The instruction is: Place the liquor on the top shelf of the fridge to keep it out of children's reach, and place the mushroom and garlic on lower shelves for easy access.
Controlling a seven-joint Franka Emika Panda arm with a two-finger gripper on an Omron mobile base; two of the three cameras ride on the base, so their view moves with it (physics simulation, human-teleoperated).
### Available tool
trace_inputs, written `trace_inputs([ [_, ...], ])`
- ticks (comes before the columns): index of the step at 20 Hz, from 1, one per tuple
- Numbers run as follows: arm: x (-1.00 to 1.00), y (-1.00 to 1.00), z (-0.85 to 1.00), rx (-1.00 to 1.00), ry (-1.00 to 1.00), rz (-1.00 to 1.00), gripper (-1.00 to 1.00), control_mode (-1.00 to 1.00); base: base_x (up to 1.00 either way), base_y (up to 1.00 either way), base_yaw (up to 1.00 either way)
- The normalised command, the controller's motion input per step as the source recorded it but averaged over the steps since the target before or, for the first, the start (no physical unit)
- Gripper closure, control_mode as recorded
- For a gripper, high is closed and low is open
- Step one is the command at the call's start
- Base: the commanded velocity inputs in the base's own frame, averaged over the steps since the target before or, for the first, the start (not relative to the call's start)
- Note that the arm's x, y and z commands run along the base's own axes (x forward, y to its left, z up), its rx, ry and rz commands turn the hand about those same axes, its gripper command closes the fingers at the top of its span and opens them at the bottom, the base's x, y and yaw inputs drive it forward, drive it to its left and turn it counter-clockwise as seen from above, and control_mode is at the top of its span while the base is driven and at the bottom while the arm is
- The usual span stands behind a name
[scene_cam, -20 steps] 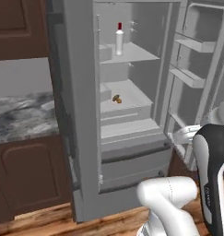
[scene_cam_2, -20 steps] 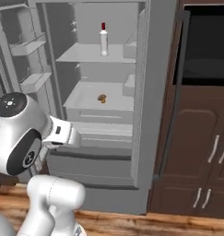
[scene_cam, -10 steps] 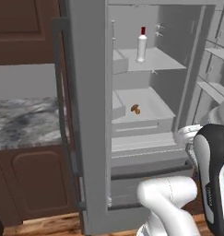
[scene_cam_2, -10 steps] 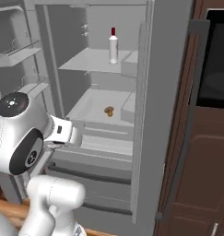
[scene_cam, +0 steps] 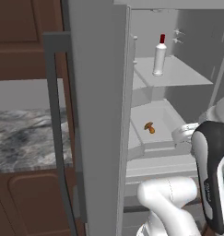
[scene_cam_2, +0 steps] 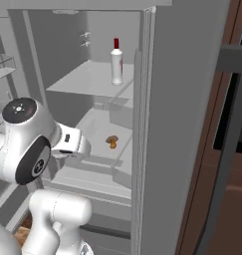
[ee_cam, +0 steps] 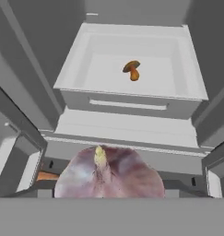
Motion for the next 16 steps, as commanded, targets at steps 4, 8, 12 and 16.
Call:
trace_inputs([
  [4, 0.70, -0.36, -0.54, 0.06, 0.00, 0.06, 1.00, -1.00, 0.00, 0.00, 0.00],
  [8, 0.67, -0.18, -0.63, 0.02, 0.00, 0.04, 1.00, -1.00, 0.00, 0.00, 0.00],
  [12, 0.63, 0.00, -0.58, 0.00, 0.00, 0.00, 1.00, -1.00, 0.00, 0.00, 0.00],
  [16, 0.66, -0.04, -0.54, 0.00, 0.00, 0.00, 1.00, -1.00, 0.00, 0.00, 0.00],
])
